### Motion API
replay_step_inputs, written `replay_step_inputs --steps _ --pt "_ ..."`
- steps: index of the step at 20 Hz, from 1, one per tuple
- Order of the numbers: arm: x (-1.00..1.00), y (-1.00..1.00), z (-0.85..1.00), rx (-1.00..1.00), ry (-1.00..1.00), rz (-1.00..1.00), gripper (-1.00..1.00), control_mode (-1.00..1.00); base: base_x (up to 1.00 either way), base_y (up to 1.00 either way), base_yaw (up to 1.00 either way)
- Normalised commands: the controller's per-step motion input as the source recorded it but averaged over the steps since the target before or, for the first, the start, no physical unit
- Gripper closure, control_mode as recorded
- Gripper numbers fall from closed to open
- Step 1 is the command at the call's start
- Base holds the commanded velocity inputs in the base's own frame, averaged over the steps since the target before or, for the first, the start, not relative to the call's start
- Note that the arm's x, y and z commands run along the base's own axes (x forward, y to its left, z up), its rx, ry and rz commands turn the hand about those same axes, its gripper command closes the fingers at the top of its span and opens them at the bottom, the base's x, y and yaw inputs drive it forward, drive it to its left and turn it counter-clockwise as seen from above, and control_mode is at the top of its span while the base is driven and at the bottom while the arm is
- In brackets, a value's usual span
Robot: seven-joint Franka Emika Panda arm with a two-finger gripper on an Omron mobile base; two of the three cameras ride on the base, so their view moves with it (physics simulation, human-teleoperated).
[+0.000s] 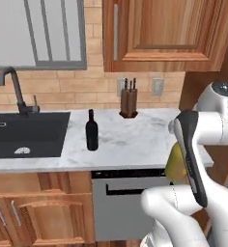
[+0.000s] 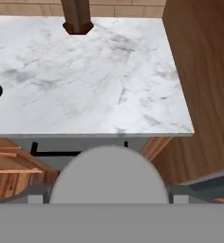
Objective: There is a wine glass and glass cup on the dining counter. Place the wine bottle next to the wine glass and the juice bottle next to the glass cup.
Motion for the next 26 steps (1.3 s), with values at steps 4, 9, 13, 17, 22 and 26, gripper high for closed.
replay_step_inputs --steps 4,9,13,17,22,26 --pt "0.0 0.0 0.0 0.0 0.0 0.0 1.0 1.0 -0.16 0.01 0.95" --pt "0.0 0.0 0.0 0.0 0.0 0.0 1.0 1.0 -0.04 0.0 1.0" --pt "0.0 0.0 0.0 0.0 0.0 0.0 1.0 1.0 -0.04 0.0 1.0" --pt "0.0 0.0 0.0 0.0 0.0 0.0 1.0 1.0 -0.04 0.0 1.0" --pt "0.0 0.0 0.0 0.0 0.0 0.0 1.0 1.0 -0.03 0.0 1.0" --pt "0.0 0.0 0.0 0.0 0.0 0.0 1.0 1.0 0.0 0.0 1.0"
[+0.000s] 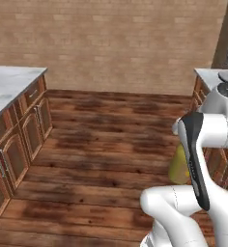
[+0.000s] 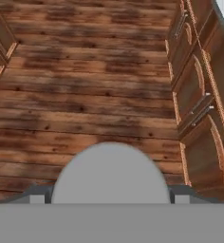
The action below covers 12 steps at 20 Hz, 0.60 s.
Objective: There is a wine glass and glass cup on the dining counter. Place the wine bottle next to the wine glass and the juice bottle next to the glass cup.
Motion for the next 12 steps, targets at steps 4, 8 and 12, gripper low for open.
replay_step_inputs --steps 4,8,12 --pt "0.0 0.0 0.0 0.0 0.0 0.0 1.0 1.0 0.09 0.0 0.93" --pt "0.0 0.0 0.0 0.0 0.0 0.0 1.0 1.0 0.14 0.0 0.9" --pt "0.0 0.0 0.0 0.0 0.0 0.0 1.0 1.0 0.38 -0.1 0.61"
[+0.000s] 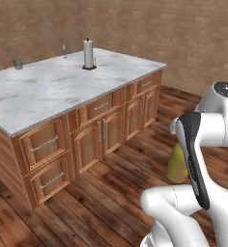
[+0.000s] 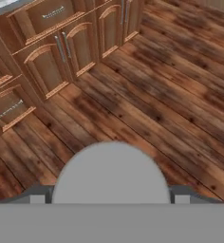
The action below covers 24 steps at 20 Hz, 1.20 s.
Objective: There is a wine glass and glass cup on the dining counter. Place the wine bottle next to the wine glass and the juice bottle next to the glass cup.
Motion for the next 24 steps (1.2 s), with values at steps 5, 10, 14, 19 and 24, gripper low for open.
replay_step_inputs --steps 5,10,14,19,24 --pt "0.0 0.0 0.0 0.0 0.0 0.0 1.0 1.0 0.64 -0.18 0.29" --pt "0.0 0.0 0.0 0.0 0.0 0.0 1.0 1.0 0.59 0.02 0.15" --pt "0.0 0.0 0.0 0.0 0.0 0.0 1.0 1.0 0.19 0.47 0.29" --pt "0.0 0.0 0.0 0.0 0.0 0.0 1.0 1.0 0.0 0.61 0.42" --pt "0.0 0.0 0.0 0.0 0.0 0.0 1.0 1.0 0.07 0.64 0.36"
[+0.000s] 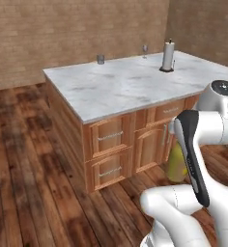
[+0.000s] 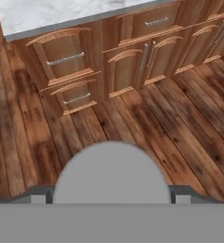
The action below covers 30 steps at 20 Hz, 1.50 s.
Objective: There is a wine glass and glass cup on the dining counter. Place the wine bottle next to the wine glass and the juice bottle next to the glass cup.
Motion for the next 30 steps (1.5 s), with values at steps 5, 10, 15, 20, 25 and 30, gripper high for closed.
replay_step_inputs --steps 5,10,15,20,25,30 --pt "0.0 0.0 0.0 0.0 0.0 0.0 1.0 1.0 0.35 0.7 0.15" --pt "0.0 0.0 0.0 0.0 0.0 0.0 1.0 1.0 0.46 0.79 0.01" --pt "0.0 0.0 0.0 0.0 0.0 0.0 1.0 1.0 0.55 0.78 0.0" --pt "0.0 0.0 0.0 0.0 0.0 0.0 1.0 1.0 0.49 0.86 0.0" --pt "0.0 0.0 0.0 0.0 0.0 0.0 1.0 1.0 0.52 0.86 0.0" --pt "0.0 0.0 0.0 0.0 0.0 0.0 1.0 1.0 0.62 0.79 0.0"
